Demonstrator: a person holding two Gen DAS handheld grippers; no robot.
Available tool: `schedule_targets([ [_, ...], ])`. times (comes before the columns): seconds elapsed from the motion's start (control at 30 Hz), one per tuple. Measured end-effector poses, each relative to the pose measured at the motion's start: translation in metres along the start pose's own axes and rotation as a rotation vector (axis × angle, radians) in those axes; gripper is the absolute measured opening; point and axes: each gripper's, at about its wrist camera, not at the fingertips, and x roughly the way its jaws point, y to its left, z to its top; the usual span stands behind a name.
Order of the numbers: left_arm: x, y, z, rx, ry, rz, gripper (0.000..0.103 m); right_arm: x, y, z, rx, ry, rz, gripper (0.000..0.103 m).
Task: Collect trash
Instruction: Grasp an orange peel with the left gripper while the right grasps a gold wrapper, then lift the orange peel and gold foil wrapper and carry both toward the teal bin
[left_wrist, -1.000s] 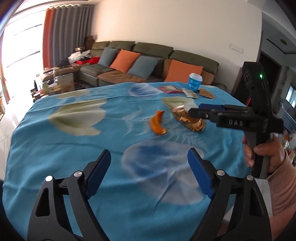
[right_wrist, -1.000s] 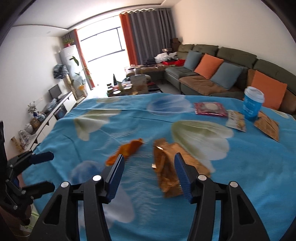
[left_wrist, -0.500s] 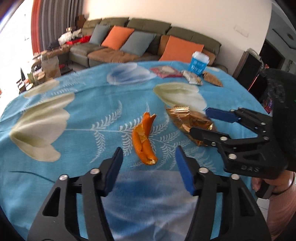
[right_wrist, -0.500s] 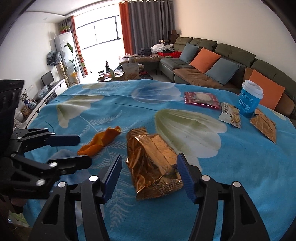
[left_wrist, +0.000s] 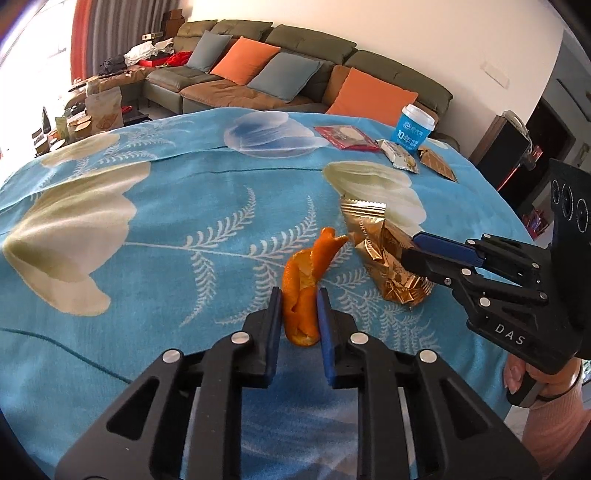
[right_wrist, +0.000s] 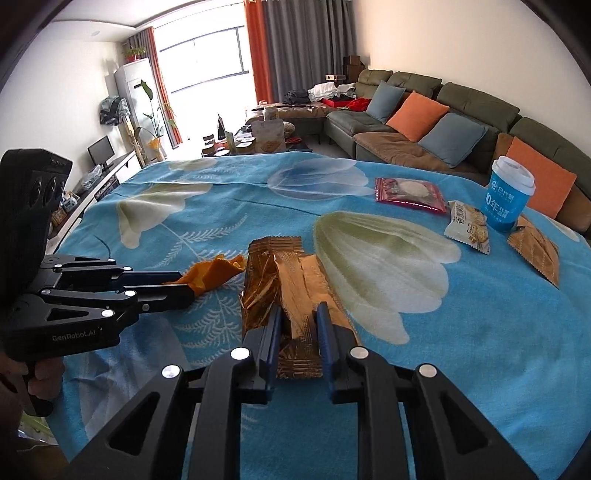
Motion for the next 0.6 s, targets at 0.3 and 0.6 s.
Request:
schedule_targets([
  [0.3, -0.025, 0.008, -0.01, -0.029, -0.052, 0.008, 0.018, -0.008, 0.001, -0.001, 0.015, -0.022, 0.04, 0.016],
  [0.6, -0.084, 0.034, -0.034, -0.094, -0.155, 0.036, 0.018, -0.025, 0.02, 0.004, 0.033, -0.079, 0.149, 0.016],
])
